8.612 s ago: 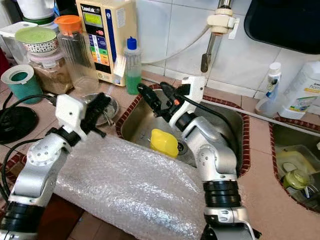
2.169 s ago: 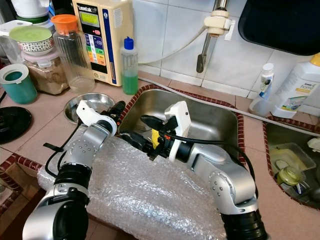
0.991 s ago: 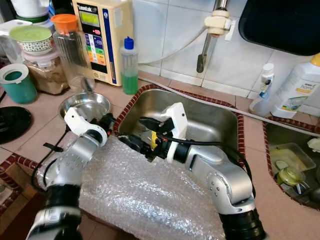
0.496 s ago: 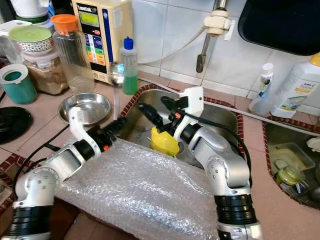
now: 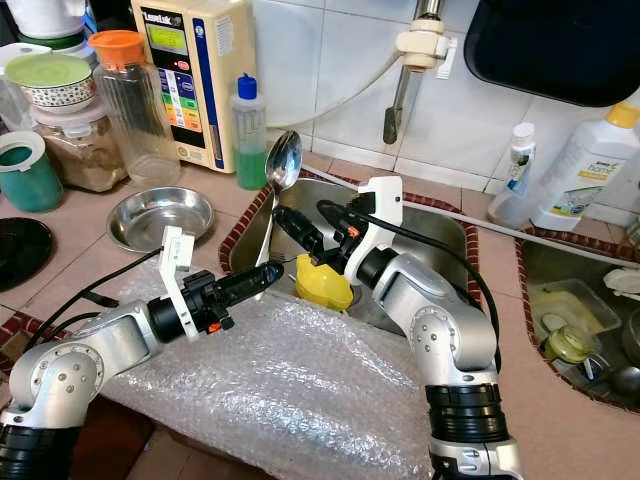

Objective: Kitchen organization

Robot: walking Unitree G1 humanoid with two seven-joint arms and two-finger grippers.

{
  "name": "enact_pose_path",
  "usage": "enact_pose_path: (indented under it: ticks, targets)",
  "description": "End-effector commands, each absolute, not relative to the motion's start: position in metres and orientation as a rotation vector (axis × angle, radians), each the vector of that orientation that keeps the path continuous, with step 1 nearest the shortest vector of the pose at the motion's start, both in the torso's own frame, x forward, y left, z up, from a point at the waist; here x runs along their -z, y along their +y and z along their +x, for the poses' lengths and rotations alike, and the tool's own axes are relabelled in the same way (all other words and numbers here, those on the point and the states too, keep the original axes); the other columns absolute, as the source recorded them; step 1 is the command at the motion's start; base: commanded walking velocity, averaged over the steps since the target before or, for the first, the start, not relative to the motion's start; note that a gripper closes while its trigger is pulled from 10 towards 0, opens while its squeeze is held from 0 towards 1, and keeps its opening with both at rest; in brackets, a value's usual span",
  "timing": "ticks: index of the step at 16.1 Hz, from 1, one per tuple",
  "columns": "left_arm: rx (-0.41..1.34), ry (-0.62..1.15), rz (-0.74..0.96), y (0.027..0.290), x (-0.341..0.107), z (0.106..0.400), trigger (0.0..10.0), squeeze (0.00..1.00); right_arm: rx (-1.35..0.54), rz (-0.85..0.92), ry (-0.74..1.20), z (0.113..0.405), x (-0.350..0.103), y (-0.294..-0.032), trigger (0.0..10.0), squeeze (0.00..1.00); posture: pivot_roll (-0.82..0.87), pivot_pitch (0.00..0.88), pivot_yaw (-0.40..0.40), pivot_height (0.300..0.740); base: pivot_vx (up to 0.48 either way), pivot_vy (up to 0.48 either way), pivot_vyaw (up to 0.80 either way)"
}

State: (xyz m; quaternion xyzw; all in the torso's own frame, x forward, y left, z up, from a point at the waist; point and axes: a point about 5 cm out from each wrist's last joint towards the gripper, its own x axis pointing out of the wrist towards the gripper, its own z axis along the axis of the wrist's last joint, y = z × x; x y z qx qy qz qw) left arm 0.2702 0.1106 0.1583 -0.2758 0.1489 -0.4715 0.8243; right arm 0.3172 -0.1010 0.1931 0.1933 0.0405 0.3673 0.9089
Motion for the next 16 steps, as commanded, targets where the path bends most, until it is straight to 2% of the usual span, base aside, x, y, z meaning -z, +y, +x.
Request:
enact_pose_path:
  ticks: [1, 4, 6, 11, 14, 16]
  targets:
    - [1.251, 0.324, -0.565, 0.08, -0.169, 0.249, 0.0, 0.0, -0.749, 0.418, 0.098, 0.319, -0.195, -0.099, 10.0, 0.0, 0.07, 0.0, -0.063, 0.74, 0.0, 0.0, 0.0]
    - [1.2, 0.318, -0.56, 0.083, -0.167, 0.255, 0.0, 0.0, -0.83, 0.468, 0.111, 0.315, -0.198, -0.095, 10.0, 0.0, 0.07, 0.0, -0.065, 0.74, 0.0, 0.0, 0.0]
    - [1.16, 0.299, -0.554, 0.089, -0.168, 0.261, 0.0, 0.0, -0.801, 0.41, 0.114, 0.314, -0.193, -0.108, 10.0, 0.0, 0.07, 0.0, -0.065, 0.74, 0.0, 0.0, 0.0]
    - [1.122, 0.271, -0.534, 0.099, -0.173, 0.271, 0.0, 0.0, -0.8, 0.391, 0.105, 0.308, -0.19, -0.128, 10.0, 0.0, 0.06, 0.0, -0.06, 0.74, 0.0, 0.0, 0.0]
    - [1.121, 0.271, -0.521, 0.102, -0.173, 0.272, 0.0, 0.0, -0.731, 0.379, 0.069, 0.315, -0.193, -0.145, 10.0, 0.0, 0.06, 0.0, -0.054, 0.74, 0.0, 0.0, 0.0]
    - [1.119, 0.272, -0.525, 0.101, -0.173, 0.272, 0.0, 0.0, -0.801, 0.419, 0.043, 0.31, -0.201, -0.141, 10.0, 0.0, 0.06, 0.0, -0.054, 0.74, 0.0, 0.0, 0.0]
